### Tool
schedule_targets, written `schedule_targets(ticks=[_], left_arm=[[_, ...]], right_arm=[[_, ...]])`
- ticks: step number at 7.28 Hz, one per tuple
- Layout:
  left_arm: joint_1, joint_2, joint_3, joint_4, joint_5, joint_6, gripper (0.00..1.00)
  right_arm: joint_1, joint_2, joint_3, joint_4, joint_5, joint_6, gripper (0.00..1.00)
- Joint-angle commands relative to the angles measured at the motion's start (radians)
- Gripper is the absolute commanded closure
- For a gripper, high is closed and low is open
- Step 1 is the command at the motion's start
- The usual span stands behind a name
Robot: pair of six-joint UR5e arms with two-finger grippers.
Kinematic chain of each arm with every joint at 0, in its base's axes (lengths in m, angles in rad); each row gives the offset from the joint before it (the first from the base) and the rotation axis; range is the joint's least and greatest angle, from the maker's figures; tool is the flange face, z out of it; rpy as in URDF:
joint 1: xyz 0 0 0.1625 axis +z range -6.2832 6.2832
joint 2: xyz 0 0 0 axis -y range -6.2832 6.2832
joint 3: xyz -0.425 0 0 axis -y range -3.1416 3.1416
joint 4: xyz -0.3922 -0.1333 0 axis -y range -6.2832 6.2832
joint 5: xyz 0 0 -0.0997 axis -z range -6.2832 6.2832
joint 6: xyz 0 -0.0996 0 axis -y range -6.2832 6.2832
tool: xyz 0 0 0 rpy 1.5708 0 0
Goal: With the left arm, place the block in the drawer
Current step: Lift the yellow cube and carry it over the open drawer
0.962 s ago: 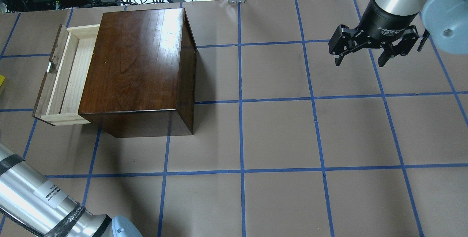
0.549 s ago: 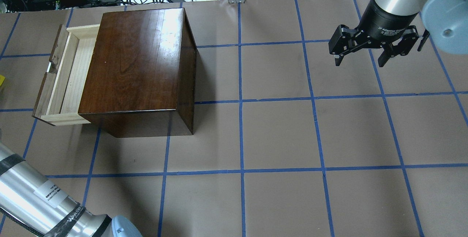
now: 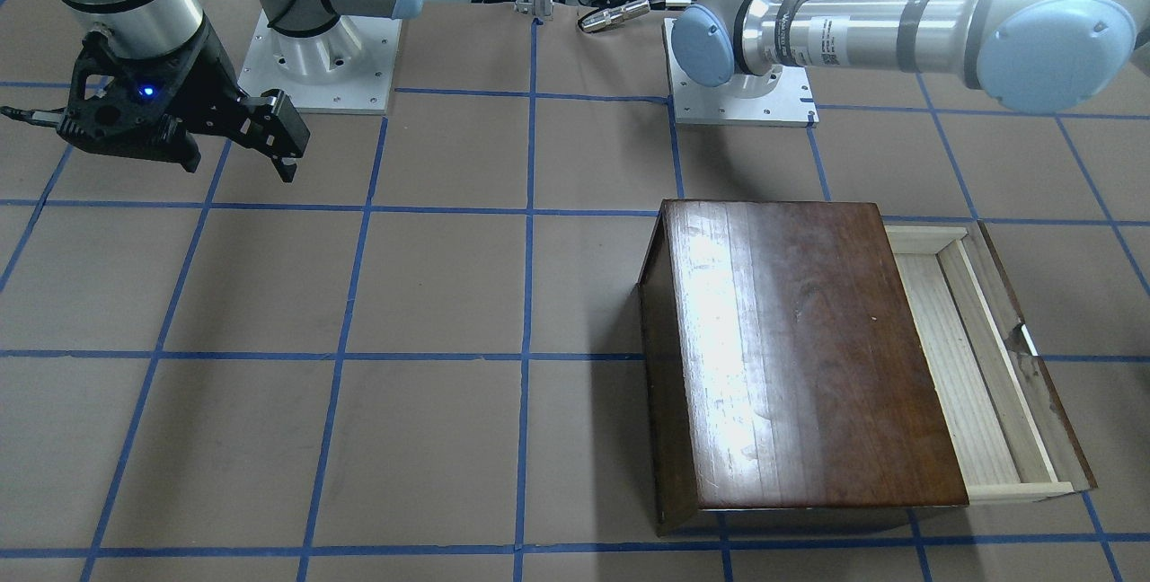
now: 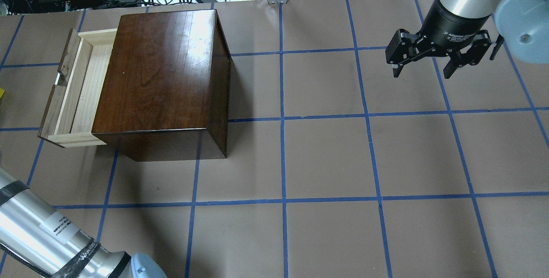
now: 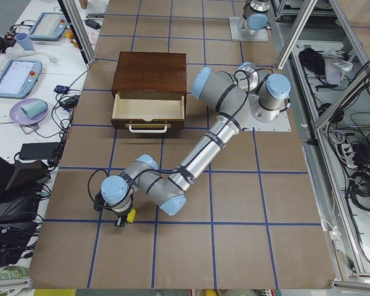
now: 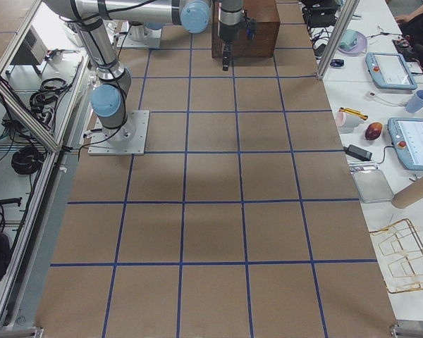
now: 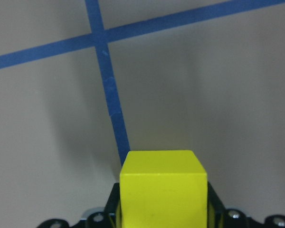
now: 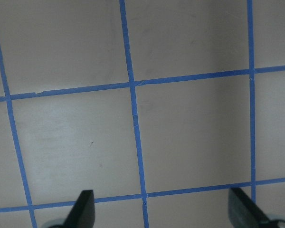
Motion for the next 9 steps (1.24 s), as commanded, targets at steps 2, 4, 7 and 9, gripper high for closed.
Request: schedule_targets(ticks=[2,4,7,9], left_arm=[[-0.002,0.053,-0.024,-0.026,-0.029,0.004,0.53],[-0.006,0.154,-0.107,-0.054,-0.029,0.002,0.54],[-0.032,0.329,-0.265,-0.080,-0.024,-0.010,0.59],[-0.055,0.430,-0.325,-0.185,-0.023,-0.082,0.60]], right_arm=[[0.000,0.000,0.000,0.000,0.000,0.000,0.00],[0.000,0.000,0.000,0.000,0.000,0.000,0.00],[0.000,0.000,0.000,0.000,0.000,0.000,0.00],[0.000,0.000,0.000,0.000,0.000,0.000,0.00]])
